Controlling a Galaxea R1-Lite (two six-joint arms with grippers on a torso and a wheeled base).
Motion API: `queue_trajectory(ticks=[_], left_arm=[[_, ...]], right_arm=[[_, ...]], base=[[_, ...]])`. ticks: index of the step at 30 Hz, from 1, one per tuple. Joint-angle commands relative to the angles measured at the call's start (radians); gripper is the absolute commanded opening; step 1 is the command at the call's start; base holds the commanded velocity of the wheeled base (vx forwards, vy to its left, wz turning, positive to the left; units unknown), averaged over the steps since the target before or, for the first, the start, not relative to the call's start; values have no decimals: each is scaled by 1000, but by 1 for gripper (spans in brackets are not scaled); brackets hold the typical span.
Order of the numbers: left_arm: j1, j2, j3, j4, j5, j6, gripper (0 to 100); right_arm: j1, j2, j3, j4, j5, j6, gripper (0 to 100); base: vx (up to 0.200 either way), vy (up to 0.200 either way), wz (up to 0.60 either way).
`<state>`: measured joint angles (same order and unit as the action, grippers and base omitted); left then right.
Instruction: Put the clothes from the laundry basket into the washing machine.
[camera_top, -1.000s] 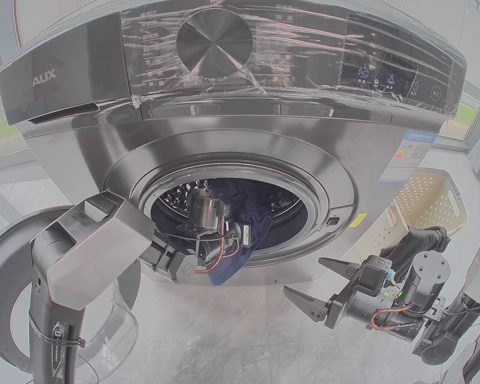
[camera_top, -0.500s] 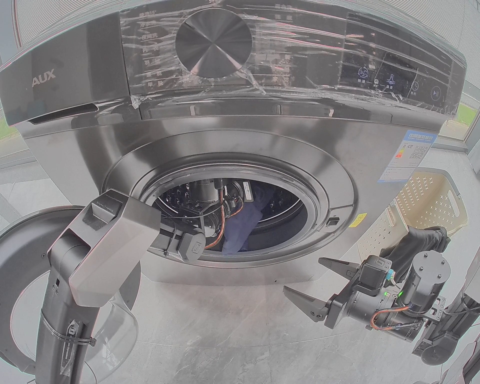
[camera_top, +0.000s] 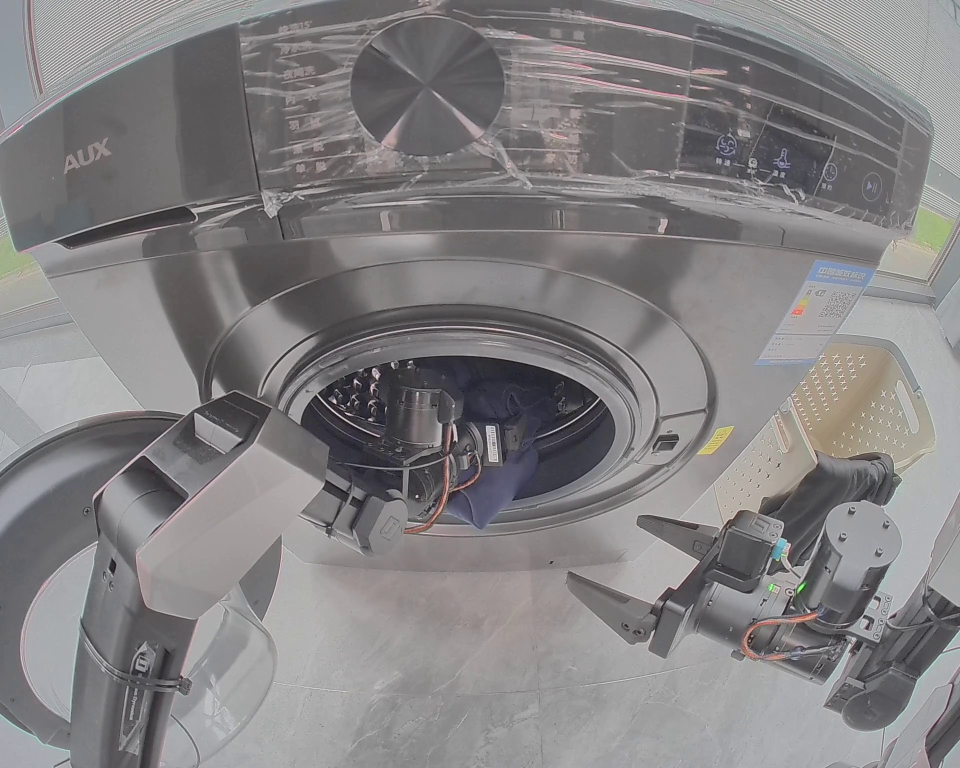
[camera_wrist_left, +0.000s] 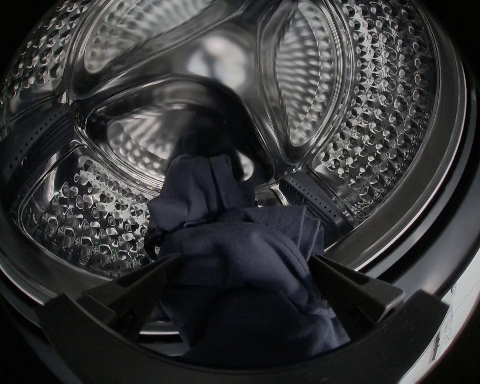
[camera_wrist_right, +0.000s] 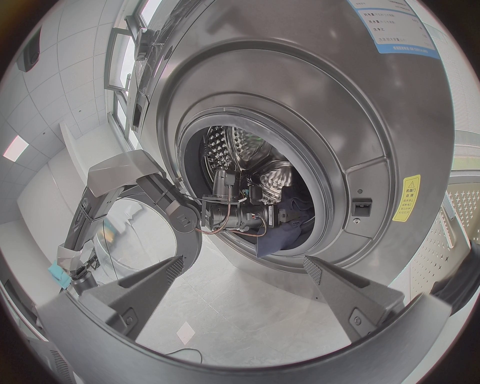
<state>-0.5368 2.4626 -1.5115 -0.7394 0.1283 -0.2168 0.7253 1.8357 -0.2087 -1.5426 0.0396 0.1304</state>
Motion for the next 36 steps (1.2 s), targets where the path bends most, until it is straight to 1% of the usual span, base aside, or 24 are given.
queue_trajectory(ticks=[1,2,8,12,16,19,20,23,24,25,26,29,31,32,36], left_arm=[[-3,10,13,5,-1,1,100],[-5,16,11,3,-1,1,0],[-3,27,-16,5,-1,1,0],[-3,35,-53,2,1,-6,0],[3,72,-150,-9,16,-29,0],[11,92,-228,-9,45,-55,0],[11,95,-240,-9,48,-59,0],[20,118,-335,-14,77,-85,0],[23,122,-357,-17,85,-88,0],[23,124,-363,-18,86,-90,0],[28,133,-400,-26,94,-93,0],[34,148,-454,-45,96,-93,0],[35,150,-460,-46,96,-93,0],[38,164,-489,-60,97,-93,0],[41,168,-489,-81,97,-95,0]], right_arm=[[0,2,0,-1,0,0,100],[0,2,0,-1,0,0,100],[0,2,-1,-1,0,0,100],[0,2,0,-1,0,0,100],[2,2,0,-1,0,1,100],[0,2,0,-1,0,1,100],[0,2,-1,-1,0,1,100],[2,2,-1,-1,0,1,100],[2,2,-1,-1,0,1,100],[0,2,-1,-1,0,1,100],[0,2,-1,-1,0,1,100],[2,2,-1,-1,0,1,100],[2,2,-1,-1,0,3,100],[2,2,-1,-1,0,1,100],[2,2,-1,-1,0,1,100]], base=[[0,0,0],[0,0,0],[0,0,0],[0,0,0],[0,0,0],[0,0,0],[0,0,0],[0,0,0],[0,0,0],[0,0,0],[0,0,0],[0,0,0],[0,0,0],[0,0,0],[0,0,0]])
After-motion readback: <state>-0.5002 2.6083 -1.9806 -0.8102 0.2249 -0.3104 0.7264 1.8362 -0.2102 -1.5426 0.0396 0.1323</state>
